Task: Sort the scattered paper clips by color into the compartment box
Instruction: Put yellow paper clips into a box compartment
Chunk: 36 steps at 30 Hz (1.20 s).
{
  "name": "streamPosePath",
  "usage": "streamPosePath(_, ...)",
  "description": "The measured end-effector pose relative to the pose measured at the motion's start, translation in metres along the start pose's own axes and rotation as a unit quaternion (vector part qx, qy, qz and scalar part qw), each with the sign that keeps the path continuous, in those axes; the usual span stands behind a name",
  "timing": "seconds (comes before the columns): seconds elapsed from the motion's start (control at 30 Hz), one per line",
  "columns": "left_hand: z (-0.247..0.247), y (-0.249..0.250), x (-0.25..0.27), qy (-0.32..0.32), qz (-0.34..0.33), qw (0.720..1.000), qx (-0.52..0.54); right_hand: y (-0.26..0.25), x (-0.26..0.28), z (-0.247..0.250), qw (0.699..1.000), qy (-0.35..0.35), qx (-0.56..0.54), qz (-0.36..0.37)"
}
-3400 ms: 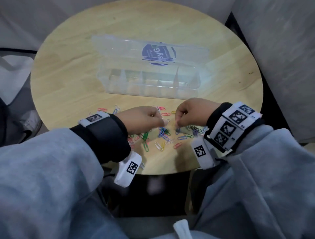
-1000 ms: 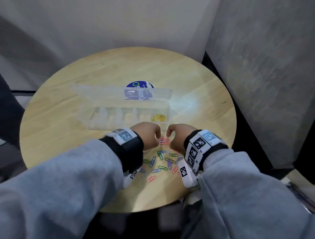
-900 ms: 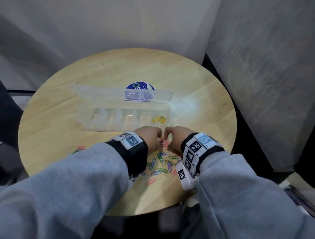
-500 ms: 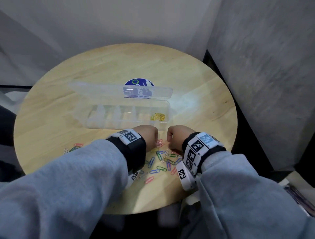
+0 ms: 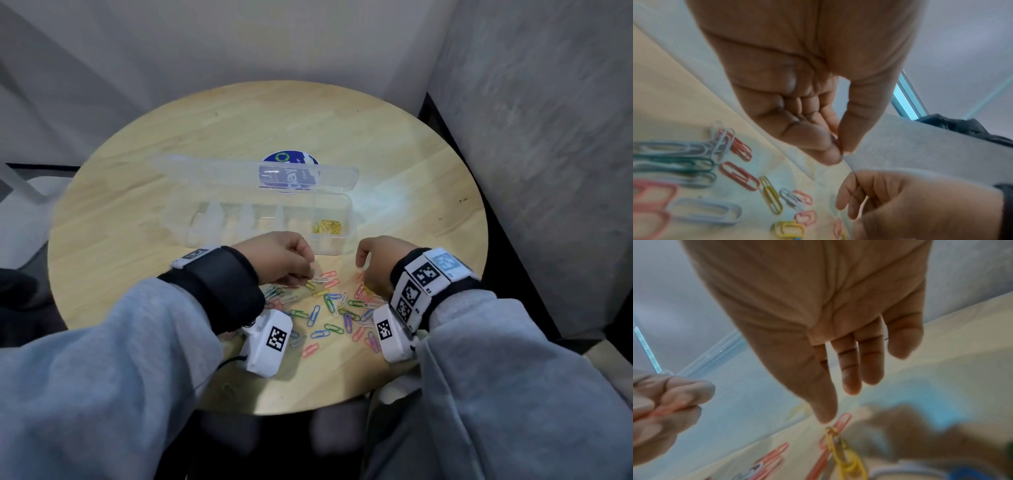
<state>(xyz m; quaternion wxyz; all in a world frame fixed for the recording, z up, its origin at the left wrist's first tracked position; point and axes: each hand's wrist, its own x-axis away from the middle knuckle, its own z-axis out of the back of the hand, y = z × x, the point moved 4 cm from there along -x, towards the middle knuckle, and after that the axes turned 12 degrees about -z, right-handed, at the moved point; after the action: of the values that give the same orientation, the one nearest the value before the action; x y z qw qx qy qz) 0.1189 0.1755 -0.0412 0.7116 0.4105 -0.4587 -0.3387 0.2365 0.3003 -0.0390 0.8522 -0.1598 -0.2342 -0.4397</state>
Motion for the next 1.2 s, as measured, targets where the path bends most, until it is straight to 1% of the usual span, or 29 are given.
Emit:
streamPosePath(0.1, 0.002, -0.002, 0.001, 0.01, 0.03, 0.998, 0.046, 0.002, 0.0, -0.007, 1.0, -0.006, 0.012, -0.006)
streamPosePath(0.23, -0.005, 0.001, 0.006, -0.006, 0.051, 0.997, 0.056, -0.008, -0.001, -0.011, 0.998, -0.022, 0.05, 0.014)
streamPosePath(0.3, -0.008, 0.002, 0.006, 0.006, 0.069, 0.996, 0.05, -0.01, -0.002, -0.012, 0.998, -0.028, 0.051, 0.023)
streamPosePath(0.33, -0.009, 0.001, 0.005, 0.013, 0.073, 0.997, 0.032, -0.011, -0.003, -0.012, 0.998, -0.031, 0.05, 0.024)
streamPosePath(0.37, -0.008, -0.001, 0.003, 0.017, 0.069, 0.997, -0.011, -0.011, -0.004, -0.014, 0.998, -0.034, 0.051, 0.022)
streamPosePath(0.4, -0.008, -0.003, 0.0, 0.015, 0.055, 0.995, -0.084, -0.011, -0.004, -0.014, 0.998, -0.035, 0.053, 0.021)
streamPosePath(0.43, -0.009, -0.003, -0.003, 0.011, 0.035, 0.985, -0.166, -0.011, -0.004, -0.014, 0.998, -0.036, 0.054, 0.021)
streamPosePath(0.5, -0.015, 0.003, -0.004, 0.011, 0.005, 0.954, -0.3, -0.011, -0.004, -0.011, 0.998, -0.032, 0.047, 0.024)
streamPosePath(0.6, -0.028, 0.012, -0.011, 0.023, -0.027, 0.915, -0.402, -0.005, -0.004, -0.004, 1.0, 0.001, 0.014, 0.024)
streamPosePath(0.67, -0.034, 0.013, -0.017, 0.014, -0.037, 0.9, -0.434, -0.001, -0.007, -0.004, 1.0, 0.011, -0.003, 0.021)
streamPosePath(0.73, -0.038, 0.011, -0.022, 0.006, -0.038, 0.888, -0.458, 0.0, -0.009, -0.006, 1.0, 0.004, -0.005, 0.027)
streamPosePath(0.83, -0.04, 0.01, -0.026, 0.009, -0.04, 0.874, -0.484, -0.003, -0.011, -0.007, 0.999, -0.01, 0.021, 0.035)
streamPosePath(1.03, -0.047, 0.009, -0.033, -0.013, -0.02, 0.871, -0.49, -0.005, -0.014, -0.014, 0.998, -0.034, 0.061, -0.004)
streamPosePath(1.13, -0.051, 0.009, -0.036, -0.026, 0.0, 0.865, -0.5, -0.005, -0.014, -0.014, 0.997, -0.045, 0.06, -0.014)
streamPosePath(1.2, -0.053, 0.008, -0.037, -0.034, 0.007, 0.863, -0.504, -0.004, -0.012, -0.012, 0.998, -0.054, 0.037, -0.022)
